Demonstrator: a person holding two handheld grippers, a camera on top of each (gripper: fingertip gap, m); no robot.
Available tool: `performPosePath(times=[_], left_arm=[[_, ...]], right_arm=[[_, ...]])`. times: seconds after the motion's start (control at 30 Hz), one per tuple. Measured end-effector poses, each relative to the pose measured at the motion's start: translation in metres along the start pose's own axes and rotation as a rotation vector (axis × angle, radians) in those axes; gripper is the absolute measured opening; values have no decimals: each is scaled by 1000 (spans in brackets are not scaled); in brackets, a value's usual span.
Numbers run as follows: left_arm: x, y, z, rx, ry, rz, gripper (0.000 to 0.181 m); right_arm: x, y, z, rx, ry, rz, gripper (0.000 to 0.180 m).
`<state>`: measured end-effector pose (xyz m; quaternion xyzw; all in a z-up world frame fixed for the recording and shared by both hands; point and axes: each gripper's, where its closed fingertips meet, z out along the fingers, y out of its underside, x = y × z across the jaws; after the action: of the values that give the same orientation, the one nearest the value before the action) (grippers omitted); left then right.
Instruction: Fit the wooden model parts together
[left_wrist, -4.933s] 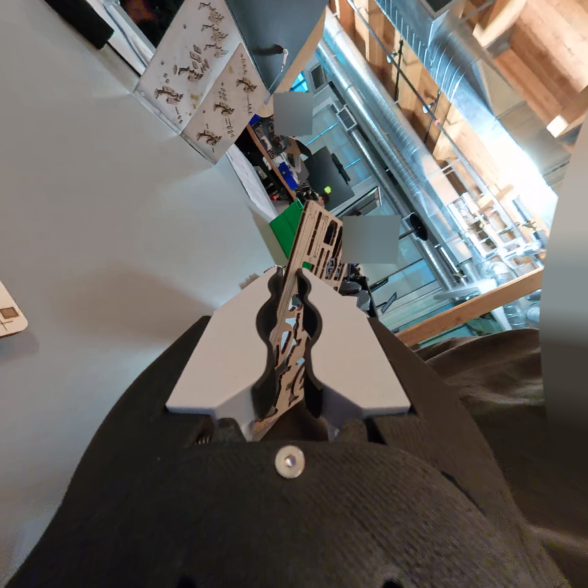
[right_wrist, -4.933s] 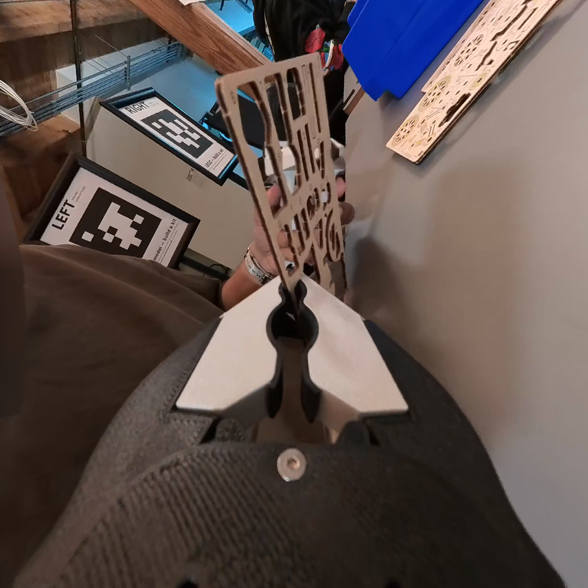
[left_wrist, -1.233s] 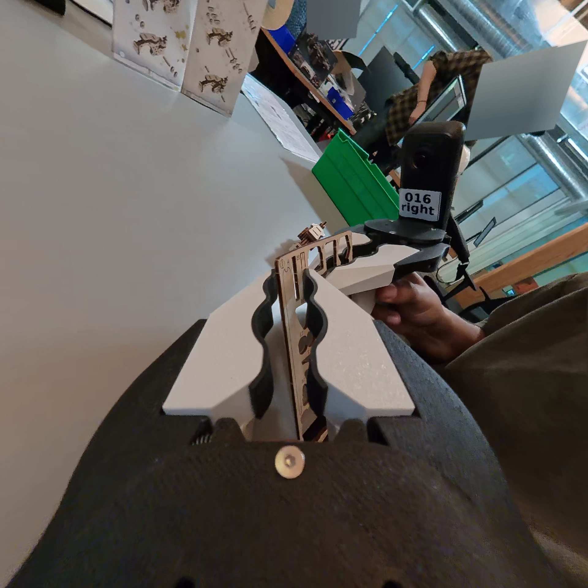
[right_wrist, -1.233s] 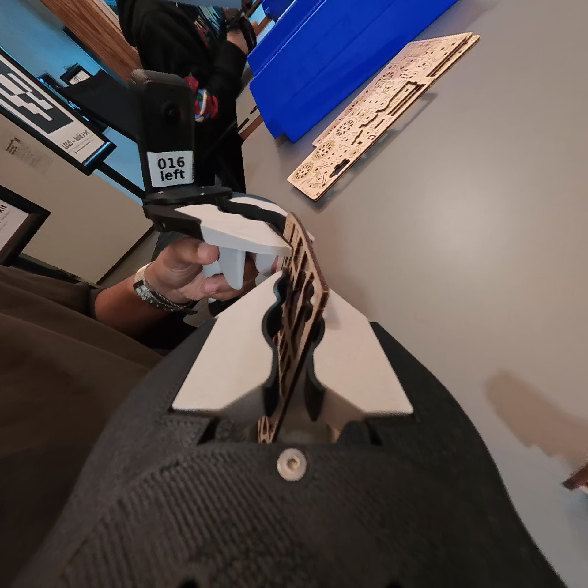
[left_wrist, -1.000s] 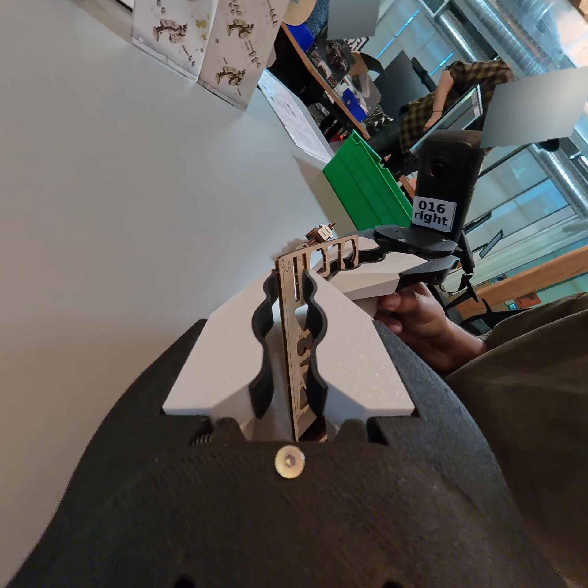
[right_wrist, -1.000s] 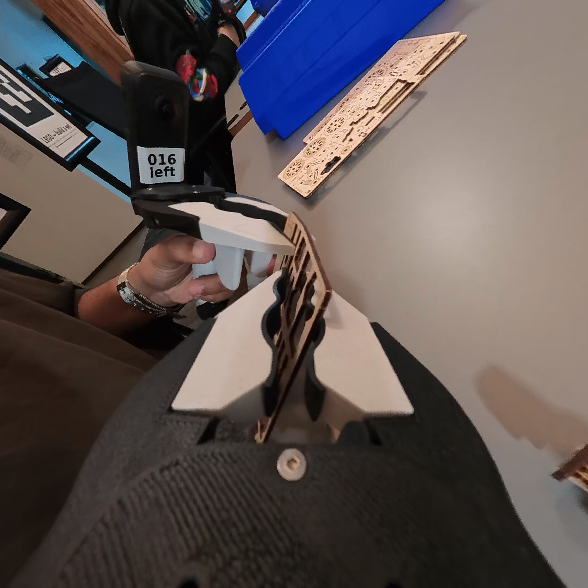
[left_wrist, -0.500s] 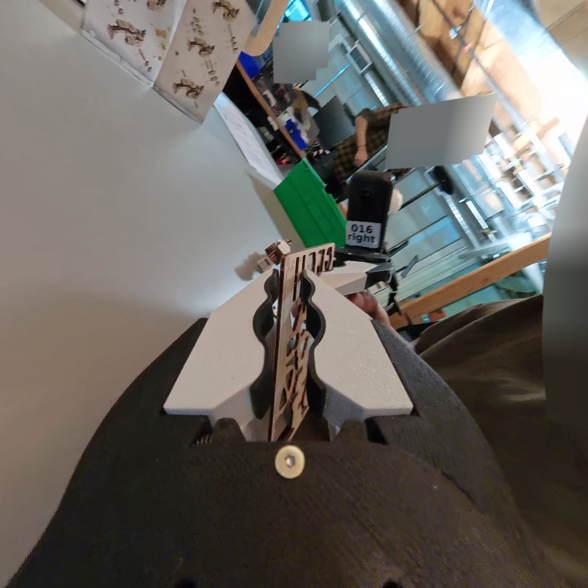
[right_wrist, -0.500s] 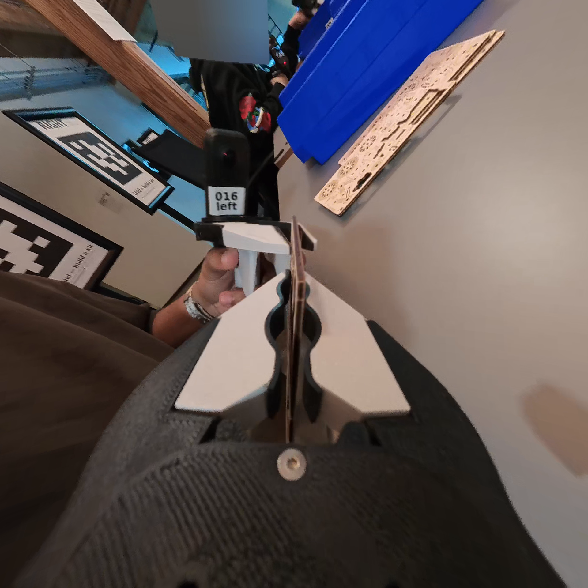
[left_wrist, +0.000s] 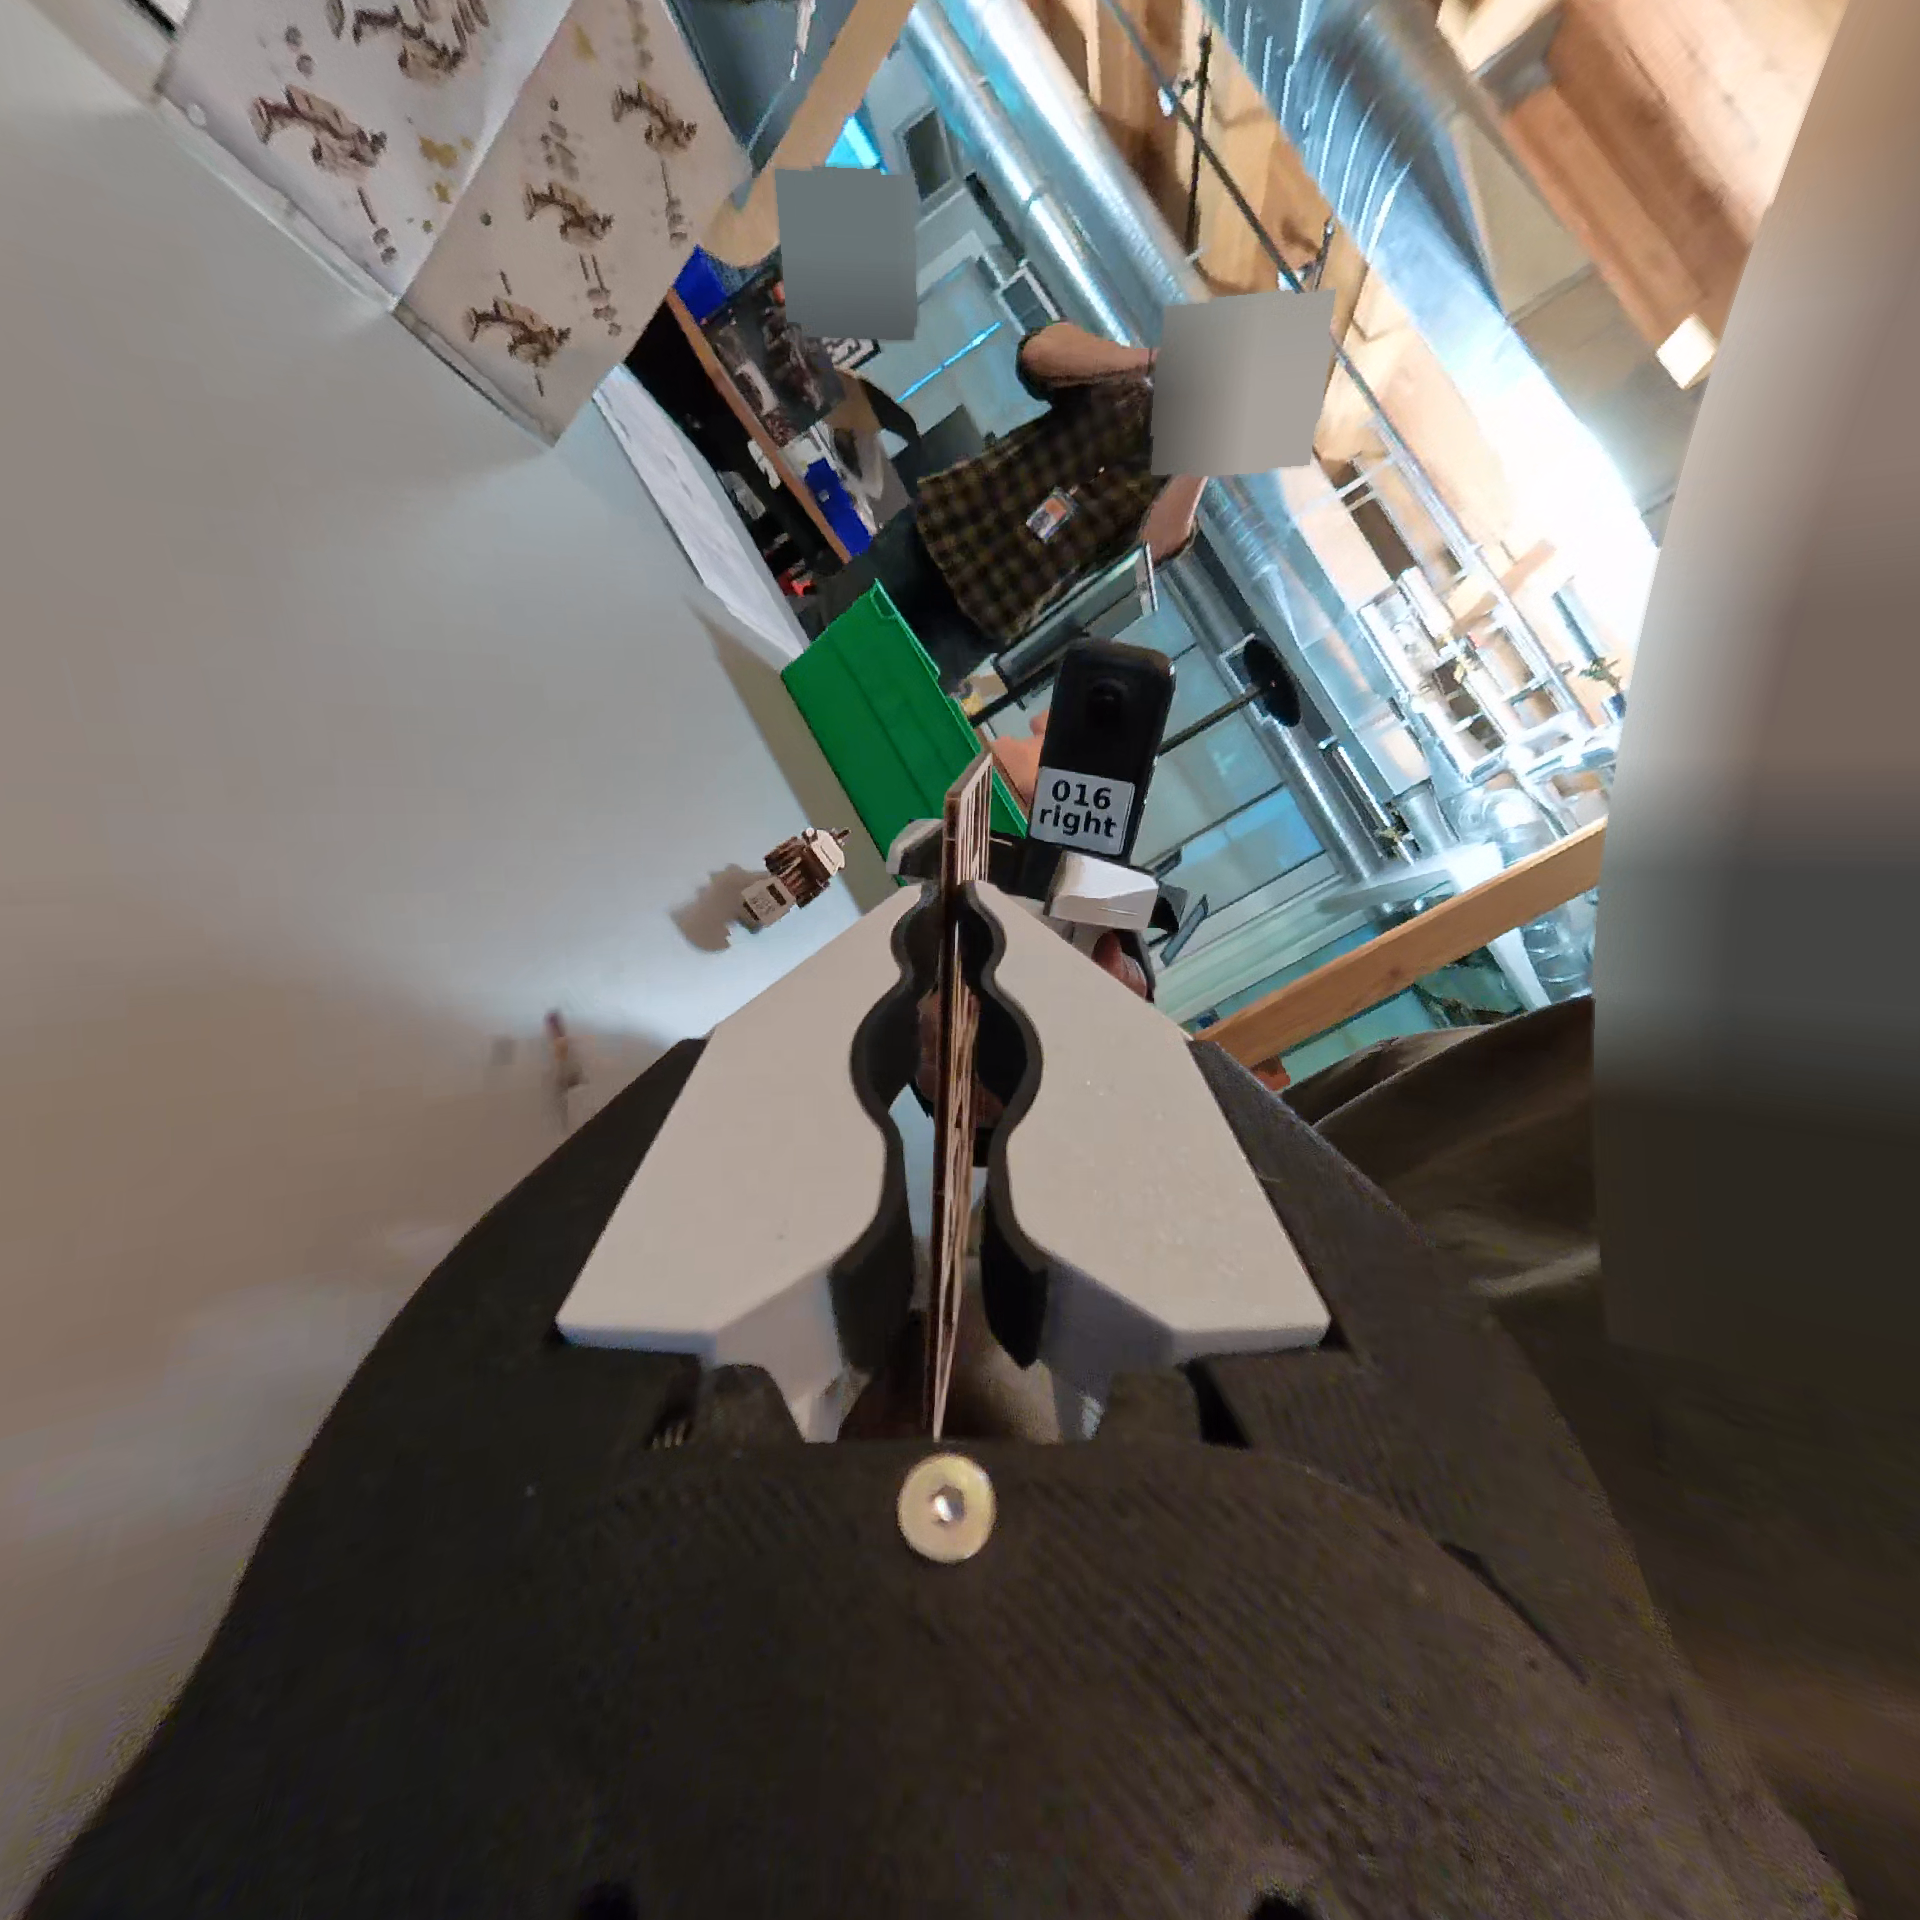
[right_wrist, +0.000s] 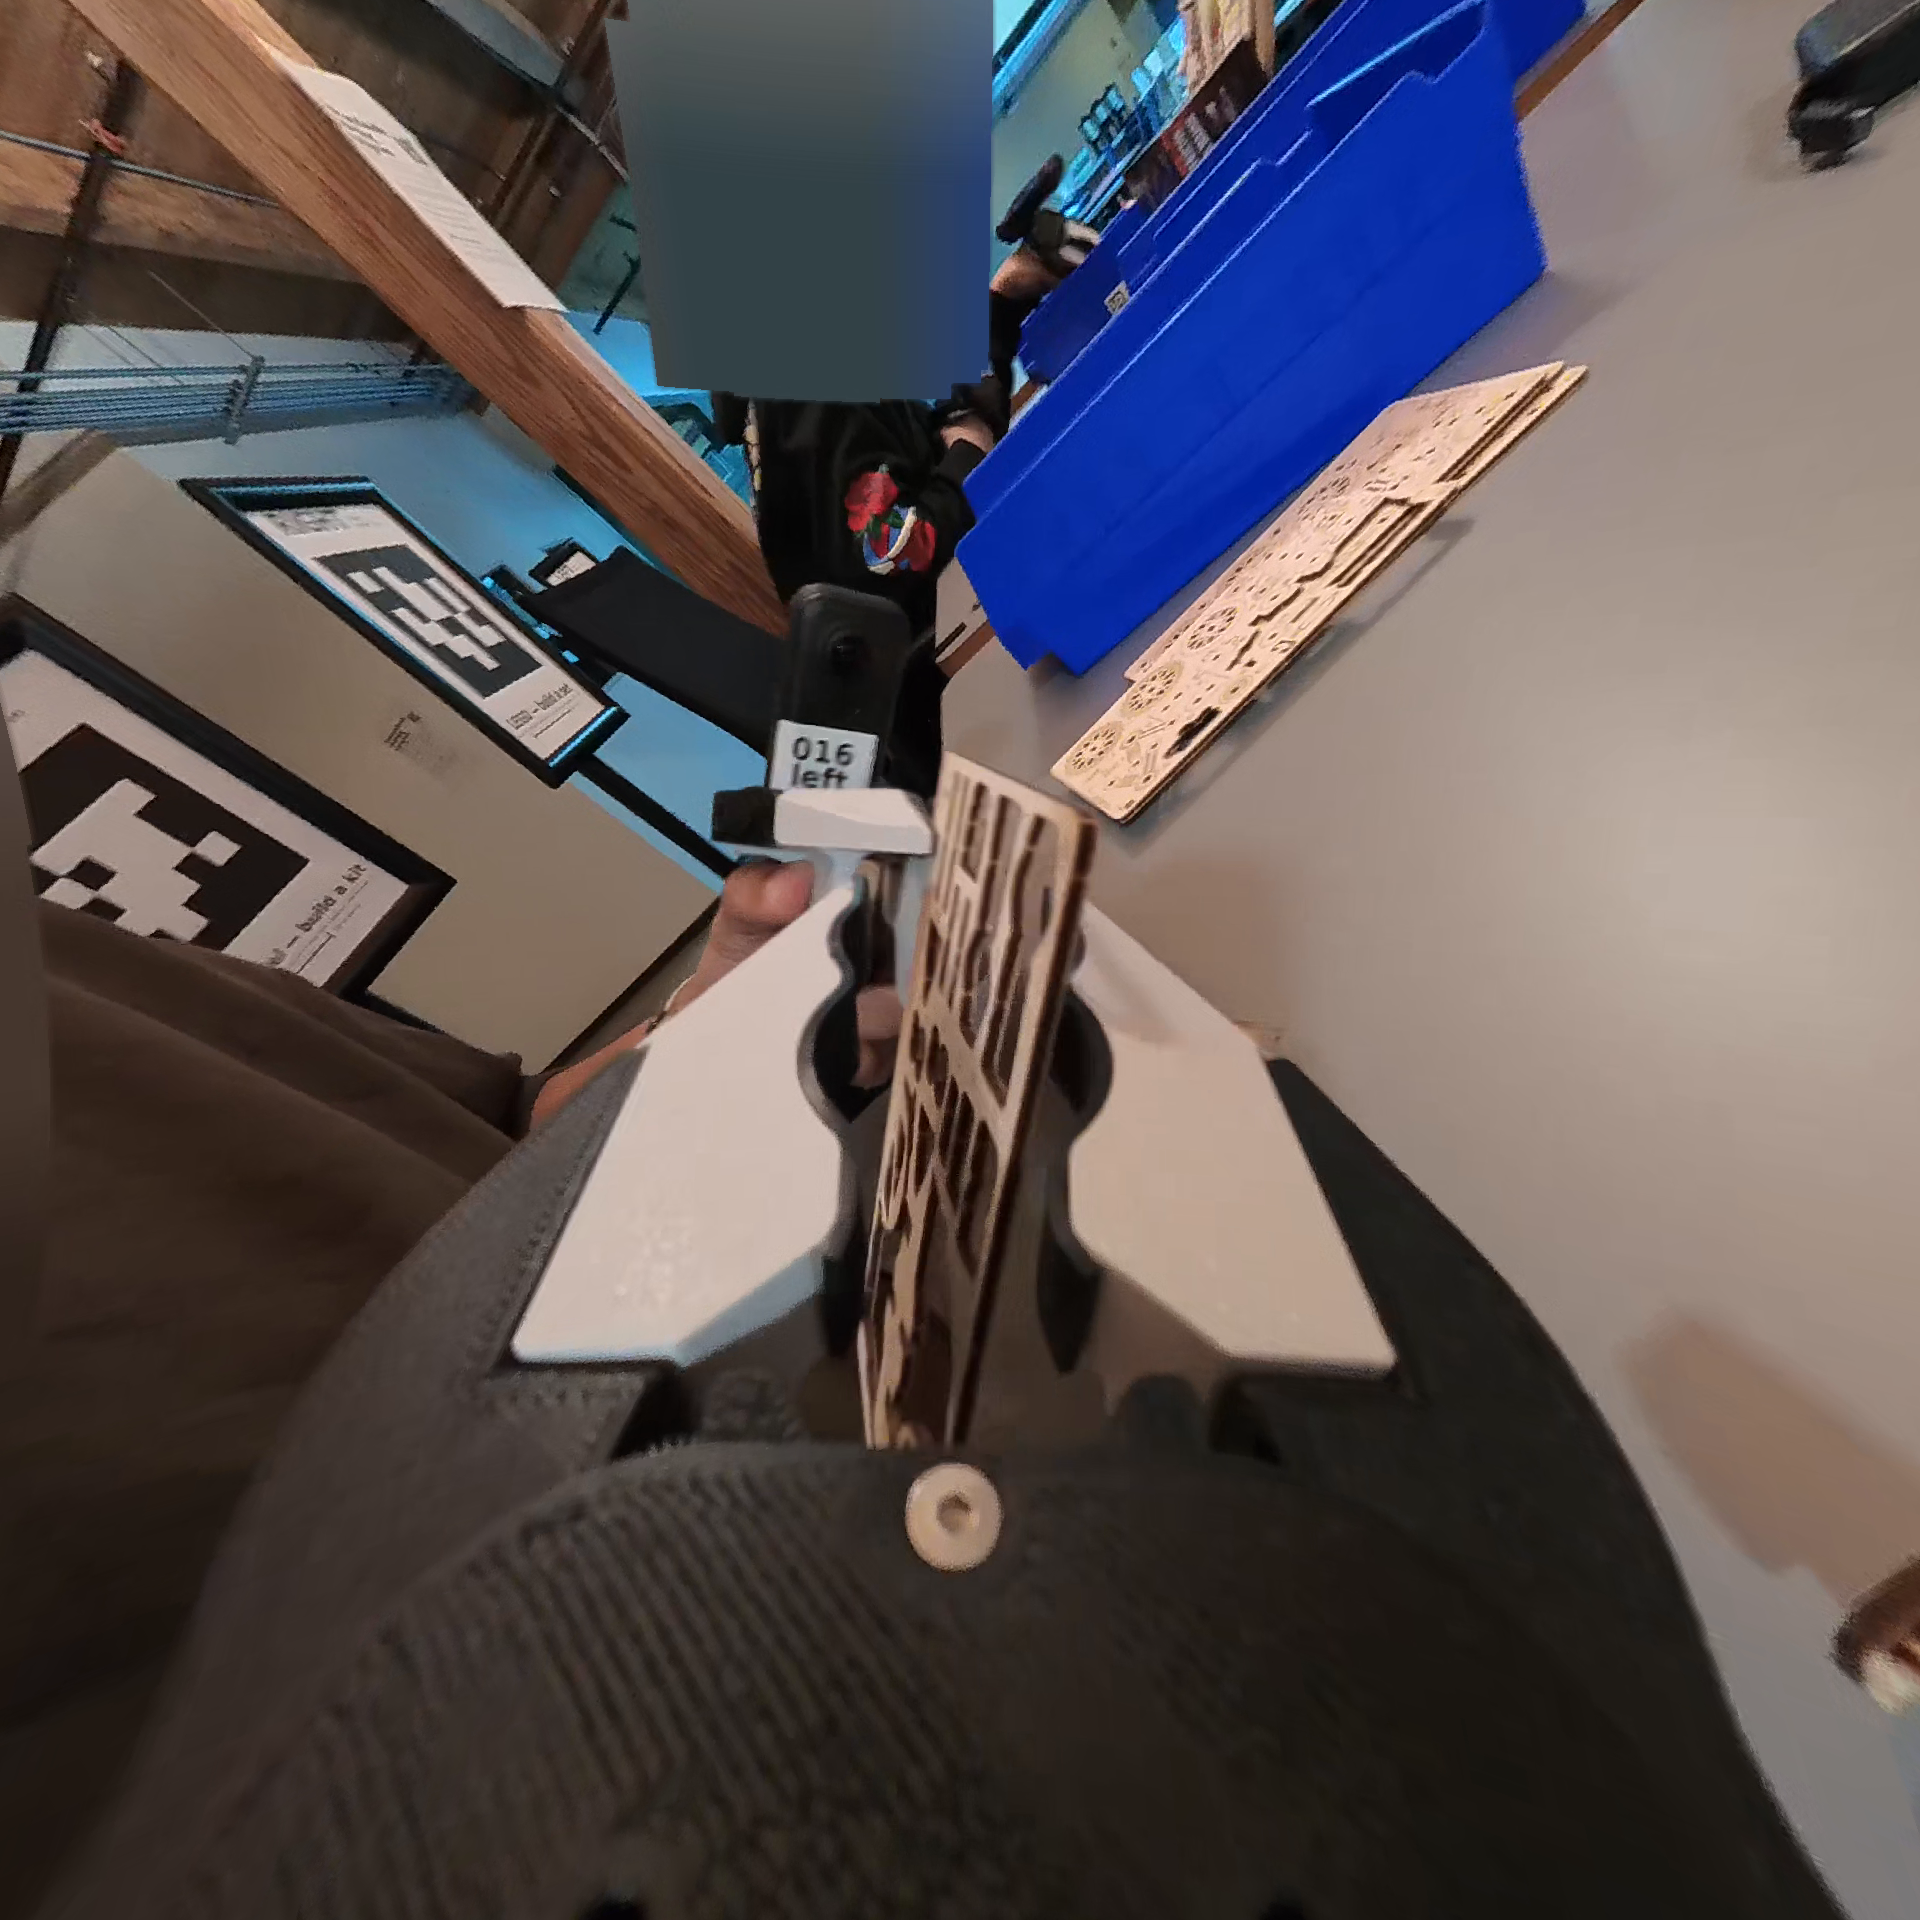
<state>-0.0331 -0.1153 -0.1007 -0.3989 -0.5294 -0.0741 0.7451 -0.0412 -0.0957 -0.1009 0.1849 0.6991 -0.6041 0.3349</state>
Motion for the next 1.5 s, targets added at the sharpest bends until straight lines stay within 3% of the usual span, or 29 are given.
performPosePath(times=[0.03, 0.17, 0.37, 0.53, 0.67, 0.77, 0.87, 1.03, 1.1, 1.27, 1.37, 1.5], left_arm=[[-1, -3, -2, 11, -11, 15, 0], [-8, -19, -12, 101, -61, 23, 0], [-26, -57, -36, 228, -61, -135, 0], [-66, -82, -28, -56, -285, -48, 0], [-65, -107, -6, -332, -177, -69, 0], [-90, -120, 2, -466, -256, 3, 0], [-105, -133, 12, -535, -235, -76, 0], [-145, -148, 25, -594, -336, -100, 0], [-160, -147, 25, -624, -402, -82, 11], [-183, -167, 16, -585, -619, 108, 40], [-162, -185, 14, -501, -713, 375, 39], [-102, -115, 25, -675, -540, 717, 39]], right_arm=[[4, -2, -2, 7, 24, -6, 32], [19, -4, -6, 1, 129, -48, 30], [20, 15, 4, -112, 191, -158, 30], [19, 3, -9, -106, 274, -270, 28], [7, -6, -29, -49, 303, -294, 28], [5, -2, -50, -7, 357, -303, 27], [8, 5, -68, 32, 387, -266, 26], [3, 2, -82, 102, 333, -164, 26], [1, 0, -87, 109, 342, -173, 26], [2, 3, -102, 128, 383, -178, 26], [5, 3, -110, 152, 396, -152, 26], [16, 4, -122, 154, 446, -146, 25]])
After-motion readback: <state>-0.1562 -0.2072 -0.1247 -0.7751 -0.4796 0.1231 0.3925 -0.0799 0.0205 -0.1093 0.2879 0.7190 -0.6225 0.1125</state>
